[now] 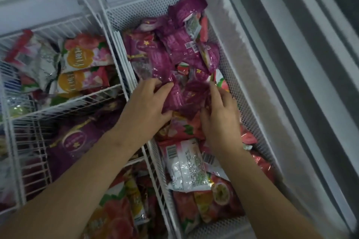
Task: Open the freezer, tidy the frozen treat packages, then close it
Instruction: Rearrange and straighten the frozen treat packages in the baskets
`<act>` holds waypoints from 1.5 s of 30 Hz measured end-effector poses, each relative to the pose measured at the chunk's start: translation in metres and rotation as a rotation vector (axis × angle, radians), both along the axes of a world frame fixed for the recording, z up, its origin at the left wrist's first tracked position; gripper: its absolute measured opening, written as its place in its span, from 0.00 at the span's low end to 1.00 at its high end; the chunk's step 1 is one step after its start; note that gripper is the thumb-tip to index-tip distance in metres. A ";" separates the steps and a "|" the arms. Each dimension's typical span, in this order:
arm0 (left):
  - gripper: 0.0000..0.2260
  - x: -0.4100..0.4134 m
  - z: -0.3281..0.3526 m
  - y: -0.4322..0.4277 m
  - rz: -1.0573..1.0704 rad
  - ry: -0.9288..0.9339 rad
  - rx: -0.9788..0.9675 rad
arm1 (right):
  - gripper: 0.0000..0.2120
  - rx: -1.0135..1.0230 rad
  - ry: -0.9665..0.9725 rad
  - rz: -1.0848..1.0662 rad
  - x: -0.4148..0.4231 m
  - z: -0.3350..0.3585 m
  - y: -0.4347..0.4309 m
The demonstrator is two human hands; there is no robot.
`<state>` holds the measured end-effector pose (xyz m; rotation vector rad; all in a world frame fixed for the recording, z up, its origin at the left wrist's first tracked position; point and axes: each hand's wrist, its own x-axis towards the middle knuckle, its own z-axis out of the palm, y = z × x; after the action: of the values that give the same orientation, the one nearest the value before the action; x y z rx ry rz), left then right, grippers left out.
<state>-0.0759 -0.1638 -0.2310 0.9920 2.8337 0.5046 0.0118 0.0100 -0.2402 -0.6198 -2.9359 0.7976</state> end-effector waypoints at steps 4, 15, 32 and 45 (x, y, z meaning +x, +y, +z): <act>0.32 0.024 0.014 -0.085 0.210 -0.063 -0.041 | 0.29 -0.158 0.035 0.129 -0.008 0.032 -0.067; 0.33 0.061 -0.038 -0.232 0.352 -0.285 -0.246 | 0.18 0.031 -0.243 0.542 -0.026 -0.037 -0.229; 0.16 0.014 0.008 -0.051 0.181 -0.026 0.248 | 0.14 0.079 -0.035 0.089 -0.033 -0.003 -0.053; 0.22 -0.064 -0.034 0.043 0.068 -0.067 -0.225 | 0.24 0.243 -0.257 0.225 -0.032 -0.035 -0.015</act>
<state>-0.1396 -0.1212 -0.2654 0.8247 2.7935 0.2139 -0.0202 -0.0054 -0.2756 -0.4060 -3.3097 0.3834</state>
